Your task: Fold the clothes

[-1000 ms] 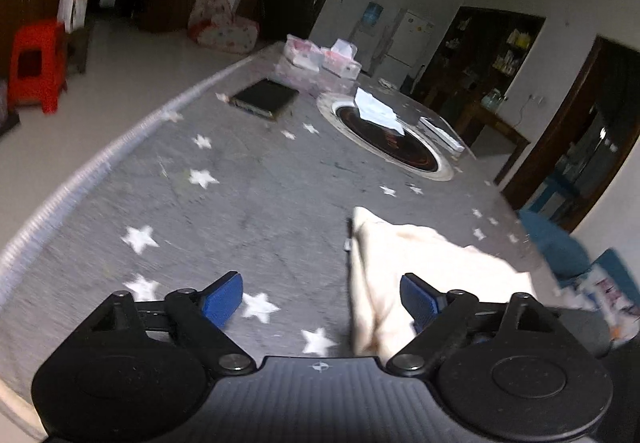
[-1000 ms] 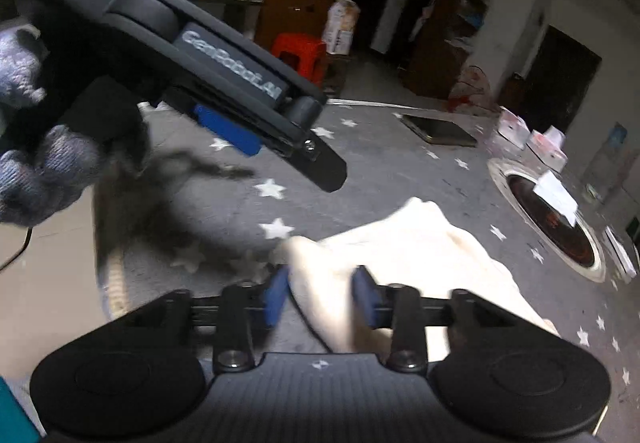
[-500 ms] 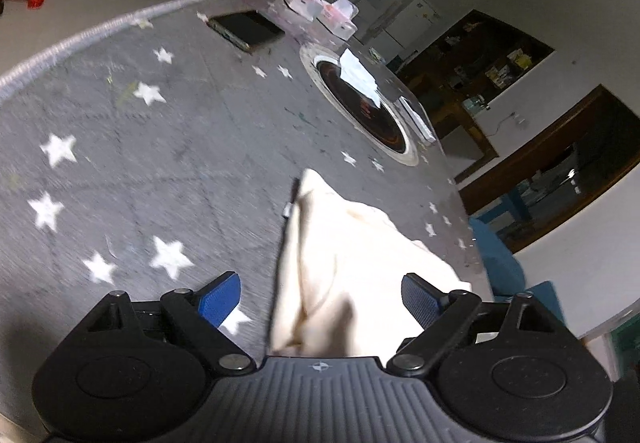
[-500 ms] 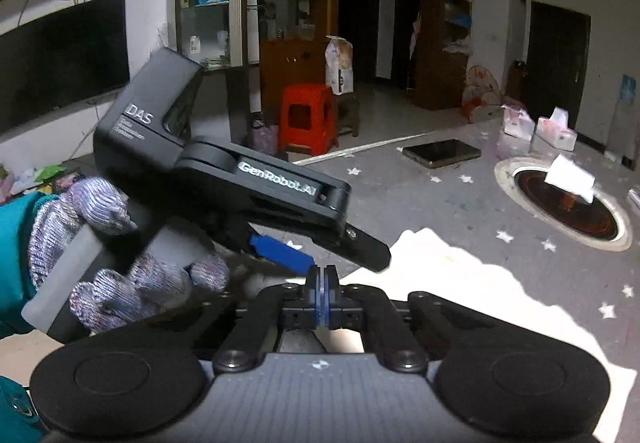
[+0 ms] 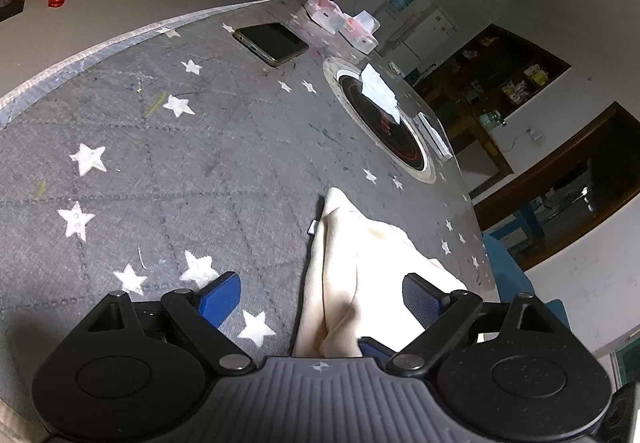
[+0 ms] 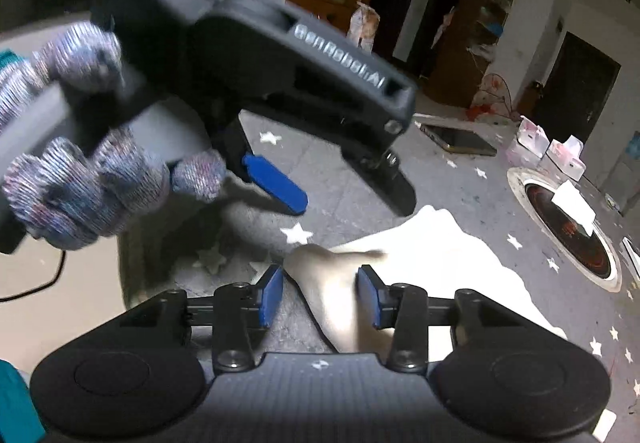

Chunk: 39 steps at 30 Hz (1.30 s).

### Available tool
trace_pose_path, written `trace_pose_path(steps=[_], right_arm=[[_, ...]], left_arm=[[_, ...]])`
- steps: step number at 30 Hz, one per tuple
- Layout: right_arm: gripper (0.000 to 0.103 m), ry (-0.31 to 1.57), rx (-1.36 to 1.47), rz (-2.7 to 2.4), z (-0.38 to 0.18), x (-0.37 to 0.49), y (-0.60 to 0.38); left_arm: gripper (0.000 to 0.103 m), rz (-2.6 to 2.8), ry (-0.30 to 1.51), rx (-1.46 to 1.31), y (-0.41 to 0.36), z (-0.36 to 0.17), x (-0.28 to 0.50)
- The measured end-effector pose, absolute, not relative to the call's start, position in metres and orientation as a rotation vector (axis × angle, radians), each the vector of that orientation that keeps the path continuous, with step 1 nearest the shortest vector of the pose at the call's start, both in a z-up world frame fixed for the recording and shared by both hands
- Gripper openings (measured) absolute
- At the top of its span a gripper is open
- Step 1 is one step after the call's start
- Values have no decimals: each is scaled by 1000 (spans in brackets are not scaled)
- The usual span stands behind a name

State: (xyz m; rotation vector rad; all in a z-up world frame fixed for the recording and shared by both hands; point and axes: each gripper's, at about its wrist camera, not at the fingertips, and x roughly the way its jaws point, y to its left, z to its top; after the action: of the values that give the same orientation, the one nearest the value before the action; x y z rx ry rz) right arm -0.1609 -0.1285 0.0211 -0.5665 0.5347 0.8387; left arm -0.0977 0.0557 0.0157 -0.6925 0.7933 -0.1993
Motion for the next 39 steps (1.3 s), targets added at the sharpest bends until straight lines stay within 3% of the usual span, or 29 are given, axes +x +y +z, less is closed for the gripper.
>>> trace_pose_path(steps=[3, 14, 15, 19, 21, 26, 30, 39], right_arm=[[15, 541, -528, 824, 24, -156, -131], [11, 515, -306, 859, 69, -158, -169], [11, 517, -306, 867, 68, -160, -169], [14, 527, -289, 894, 62, -163, -171], [24, 533, -270, 889, 60, -163, -177], [42, 551, -183, 767, 57, -159, -220], [49, 579, -108, 599, 47, -147, -266], [51, 654, 120, 305, 20, -89, -357]], left_arm=[[93, -203, 793, -703, 55, 15, -96], [89, -276, 829, -854, 42, 8, -81], [85, -288, 831, -859, 40, 6, -81], [32, -318, 869, -880, 35, -5, -79], [21, -323, 871, -860, 34, -6, -79], [20, -334, 874, -809, 32, -7, -80], [20, -343, 874, -764, 28, -6, -80], [21, -331, 874, -668, 20, 2, -81]])
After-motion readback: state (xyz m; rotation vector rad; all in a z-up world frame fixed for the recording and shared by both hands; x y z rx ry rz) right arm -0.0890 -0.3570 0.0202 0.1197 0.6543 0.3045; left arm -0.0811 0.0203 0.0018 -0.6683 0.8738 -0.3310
